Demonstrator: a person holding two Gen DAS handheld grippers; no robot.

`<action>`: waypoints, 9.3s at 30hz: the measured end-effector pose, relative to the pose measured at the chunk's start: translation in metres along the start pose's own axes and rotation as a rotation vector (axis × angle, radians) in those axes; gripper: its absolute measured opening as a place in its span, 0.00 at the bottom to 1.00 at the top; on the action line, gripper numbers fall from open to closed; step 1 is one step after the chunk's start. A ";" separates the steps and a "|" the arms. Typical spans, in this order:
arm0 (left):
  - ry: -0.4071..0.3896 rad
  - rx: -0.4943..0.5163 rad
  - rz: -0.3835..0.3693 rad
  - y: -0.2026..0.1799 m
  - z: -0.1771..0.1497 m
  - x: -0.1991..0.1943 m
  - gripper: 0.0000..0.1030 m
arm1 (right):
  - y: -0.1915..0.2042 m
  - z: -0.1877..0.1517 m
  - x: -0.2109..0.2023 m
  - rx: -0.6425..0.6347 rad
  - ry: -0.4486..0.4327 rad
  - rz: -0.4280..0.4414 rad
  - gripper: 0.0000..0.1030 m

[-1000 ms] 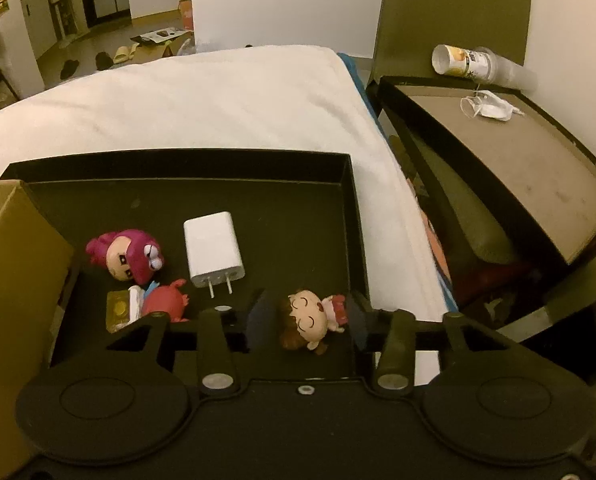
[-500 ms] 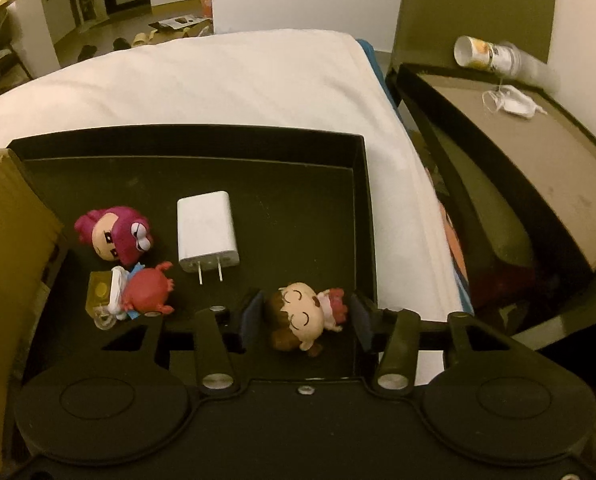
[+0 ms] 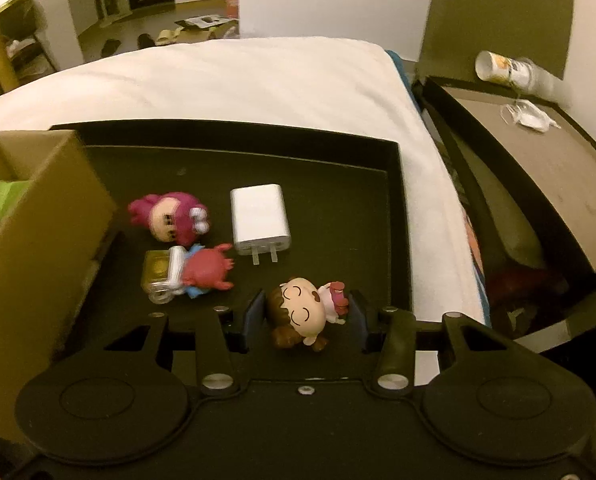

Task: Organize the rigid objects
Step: 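Close the right gripper on the small brown-haired doll and lift it, then carry the doll into the cardboard box and open the right gripper, then withdraw the right gripper to the red toy with the clear yellow cup, then grasp the red toy with the clear yellow cup in the right gripper, then carry the red toy into the box and release it beside the doll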

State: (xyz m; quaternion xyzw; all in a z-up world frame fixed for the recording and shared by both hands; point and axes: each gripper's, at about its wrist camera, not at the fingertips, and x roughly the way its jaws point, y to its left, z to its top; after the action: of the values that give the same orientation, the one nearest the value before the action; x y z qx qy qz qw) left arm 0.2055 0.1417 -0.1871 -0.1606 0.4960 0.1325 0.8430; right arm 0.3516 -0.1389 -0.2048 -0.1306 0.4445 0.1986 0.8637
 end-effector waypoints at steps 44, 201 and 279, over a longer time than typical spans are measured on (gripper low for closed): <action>-0.012 -0.011 -0.026 -0.001 -0.003 0.001 0.13 | 0.106 0.059 -0.081 -0.108 -0.162 0.192 0.43; -0.002 -0.036 0.018 -0.008 -0.005 0.002 0.12 | 0.048 0.010 -0.024 0.007 -0.029 0.133 0.58; -0.033 -0.041 -0.032 0.001 -0.008 0.001 0.14 | 0.203 0.033 -0.035 -0.630 0.065 0.128 0.58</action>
State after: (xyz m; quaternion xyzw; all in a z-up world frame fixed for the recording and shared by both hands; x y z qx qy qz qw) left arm 0.1991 0.1396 -0.1920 -0.1838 0.4765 0.1318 0.8496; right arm 0.2635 0.0463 -0.1674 -0.3699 0.3958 0.3760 0.7518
